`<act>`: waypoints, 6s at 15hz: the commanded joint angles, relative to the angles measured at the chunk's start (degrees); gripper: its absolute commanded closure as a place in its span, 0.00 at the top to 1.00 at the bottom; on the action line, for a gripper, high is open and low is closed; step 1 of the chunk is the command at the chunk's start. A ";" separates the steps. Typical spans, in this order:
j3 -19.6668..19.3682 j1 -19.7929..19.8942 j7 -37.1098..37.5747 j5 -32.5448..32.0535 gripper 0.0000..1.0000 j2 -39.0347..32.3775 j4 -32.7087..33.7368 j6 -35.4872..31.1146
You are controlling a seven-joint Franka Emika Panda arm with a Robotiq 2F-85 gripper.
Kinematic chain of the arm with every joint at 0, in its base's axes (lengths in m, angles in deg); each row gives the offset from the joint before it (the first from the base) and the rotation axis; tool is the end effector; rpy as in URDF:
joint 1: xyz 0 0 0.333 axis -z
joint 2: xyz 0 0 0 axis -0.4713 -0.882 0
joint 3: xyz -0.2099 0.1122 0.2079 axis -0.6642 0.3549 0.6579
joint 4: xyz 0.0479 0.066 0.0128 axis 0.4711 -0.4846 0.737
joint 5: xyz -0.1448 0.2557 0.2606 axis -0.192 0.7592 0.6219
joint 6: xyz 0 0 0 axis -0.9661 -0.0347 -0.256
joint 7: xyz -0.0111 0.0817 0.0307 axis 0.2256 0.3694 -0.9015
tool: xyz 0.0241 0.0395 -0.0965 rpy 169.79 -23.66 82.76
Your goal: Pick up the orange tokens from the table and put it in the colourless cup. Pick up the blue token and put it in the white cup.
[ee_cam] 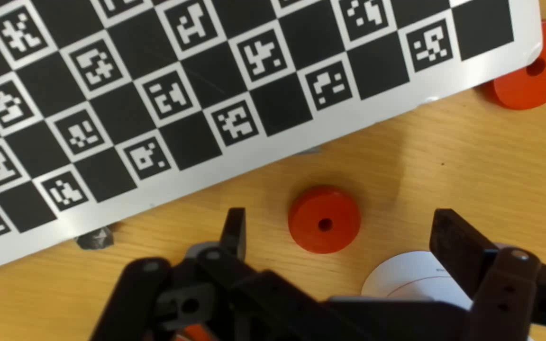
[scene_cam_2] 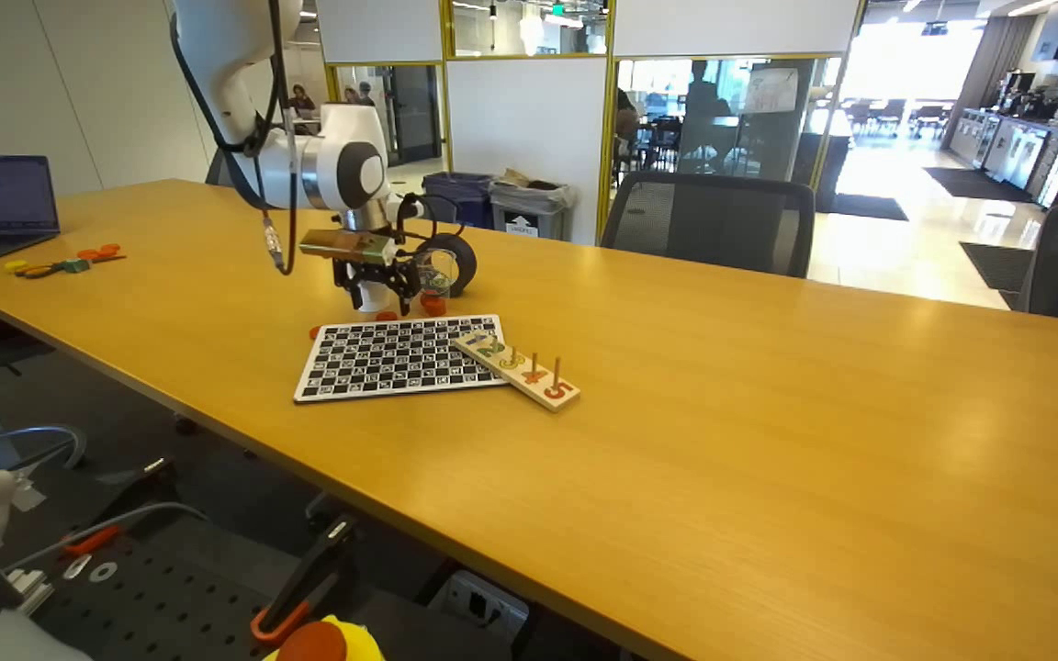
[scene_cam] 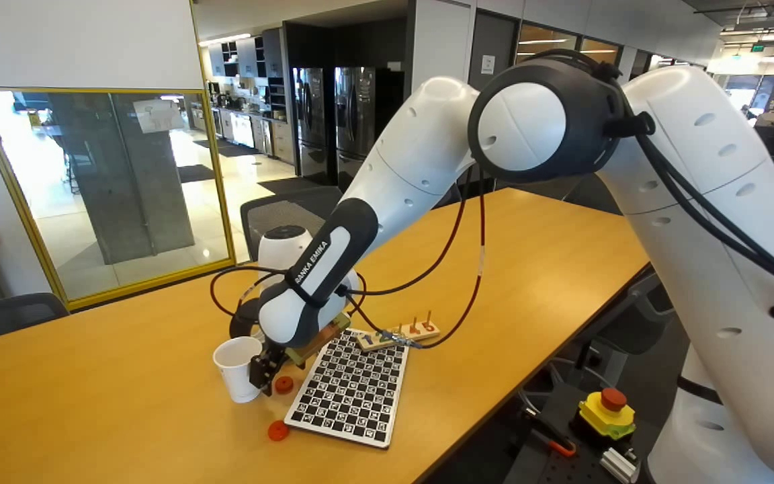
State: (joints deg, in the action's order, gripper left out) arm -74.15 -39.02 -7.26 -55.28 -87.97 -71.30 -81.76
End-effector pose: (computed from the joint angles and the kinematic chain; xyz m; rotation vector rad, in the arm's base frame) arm 0.6208 0.1653 0.1547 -3.0963 -0.2833 -0.1671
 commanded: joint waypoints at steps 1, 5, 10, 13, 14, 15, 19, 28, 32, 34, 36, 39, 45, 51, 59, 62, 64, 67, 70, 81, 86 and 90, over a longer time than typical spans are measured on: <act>0.36 -0.10 -0.05 1.44 1.00 -1.61 2.42 0.17; 0.58 0.09 -0.03 2.11 1.00 -2.48 3.23 0.41; 0.29 -0.14 0.15 2.21 0.74 -3.03 3.63 0.13; 0.02 -0.28 0.58 2.18 0.51 -3.01 3.65 0.29; -0.15 -0.30 0.74 2.15 0.42 -2.88 3.65 0.31; -0.27 -0.27 0.88 2.16 0.36 -2.75 3.56 0.34; -0.63 -0.40 1.58 2.10 0.17 -2.05 3.33 1.55; -3.46 -1.18 4.32 0.12 0.17 8.92 -6.66 1.36; -5.84 -2.77 7.59 -2.77 0.17 14.15 -10.07 1.05; -7.03 -3.29 10.42 -4.30 0.17 16.21 -10.75 -0.12; -7.40 -2.91 11.56 -4.76 0.17 17.07 -9.81 -1.03; -7.02 -1.71 11.03 -4.13 0.17 17.10 -7.88 -2.86; -5.20 0.47 8.01 -1.62 0.17 13.40 -2.40 -2.53; -2.66 2.49 4.93 2.17 0.17 10.25 0.74 -0.20; -2.86 2.98 3.04 2.04 1.00 11.53 -0.10 4.99; -2.13 2.30 -2.85 -1.69 1.00 14.34 -3.69 5.35; -0.74 2.10 -6.38 -3.08 1.00 16.04 -6.55 4.88; 2.11 2.02 -12.07 -4.01 1.00 18.24 -10.92 4.04; 4.37 1.37 -17.02 -5.75 1.00 19.71 -14.34 3.88; 2.99 -2.78 -24.49 -23.92 1.00 11.44 -10.80 1.25; 4.03 -2.47 -26.58 -24.20 1.00 7.37 -8.30 -1.25; 5.97 -1.83 -29.57 -22.68 1.00 5.32 -6.91 -0.71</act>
State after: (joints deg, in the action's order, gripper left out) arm -69.41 -41.21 -33.71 -79.43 -80.98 -80.32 -82.20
